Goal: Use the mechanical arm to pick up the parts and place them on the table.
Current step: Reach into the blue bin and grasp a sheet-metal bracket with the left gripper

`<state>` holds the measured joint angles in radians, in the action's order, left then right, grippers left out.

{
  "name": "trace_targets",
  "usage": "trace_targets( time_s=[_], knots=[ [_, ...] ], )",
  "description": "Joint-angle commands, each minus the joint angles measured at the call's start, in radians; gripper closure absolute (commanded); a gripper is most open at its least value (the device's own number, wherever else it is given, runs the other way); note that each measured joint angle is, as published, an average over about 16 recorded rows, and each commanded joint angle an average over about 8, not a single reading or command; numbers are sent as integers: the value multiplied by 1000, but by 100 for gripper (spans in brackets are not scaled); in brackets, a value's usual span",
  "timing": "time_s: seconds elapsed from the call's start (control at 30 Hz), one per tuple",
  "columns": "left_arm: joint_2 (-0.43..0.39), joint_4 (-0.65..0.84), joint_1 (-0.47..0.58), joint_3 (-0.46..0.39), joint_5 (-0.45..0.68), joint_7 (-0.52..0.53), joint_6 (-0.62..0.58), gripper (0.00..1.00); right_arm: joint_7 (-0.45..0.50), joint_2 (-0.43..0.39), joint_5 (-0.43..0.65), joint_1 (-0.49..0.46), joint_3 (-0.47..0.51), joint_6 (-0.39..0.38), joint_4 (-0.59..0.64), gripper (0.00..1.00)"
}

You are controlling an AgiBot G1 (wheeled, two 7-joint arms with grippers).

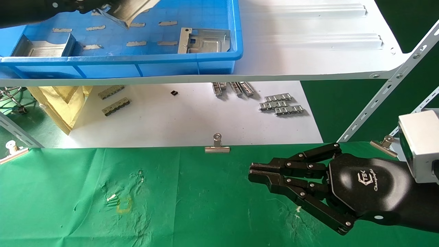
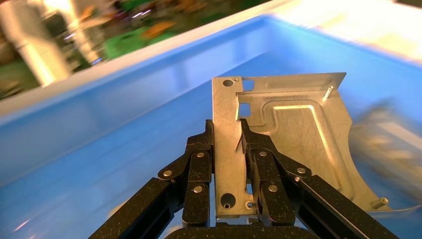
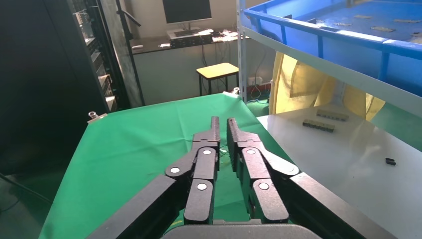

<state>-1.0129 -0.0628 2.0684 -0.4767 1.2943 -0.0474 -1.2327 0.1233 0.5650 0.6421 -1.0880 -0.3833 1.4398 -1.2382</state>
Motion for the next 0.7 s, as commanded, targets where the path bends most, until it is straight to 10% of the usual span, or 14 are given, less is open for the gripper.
trace_targets(
  time_s=[0.03, 0.3, 0.7],
  knots=[
    [17, -10, 3, 8, -12, -17, -67, 100, 0, 0, 0, 0, 0, 0, 0, 0],
    [86, -82, -96, 16, -67, -122, -361, 100, 0, 0, 0, 0, 0, 0, 0, 0],
    [341, -644, -434, -163, -358, -228, -370, 100, 0, 0, 0, 0, 0, 0, 0, 0]
  ],
)
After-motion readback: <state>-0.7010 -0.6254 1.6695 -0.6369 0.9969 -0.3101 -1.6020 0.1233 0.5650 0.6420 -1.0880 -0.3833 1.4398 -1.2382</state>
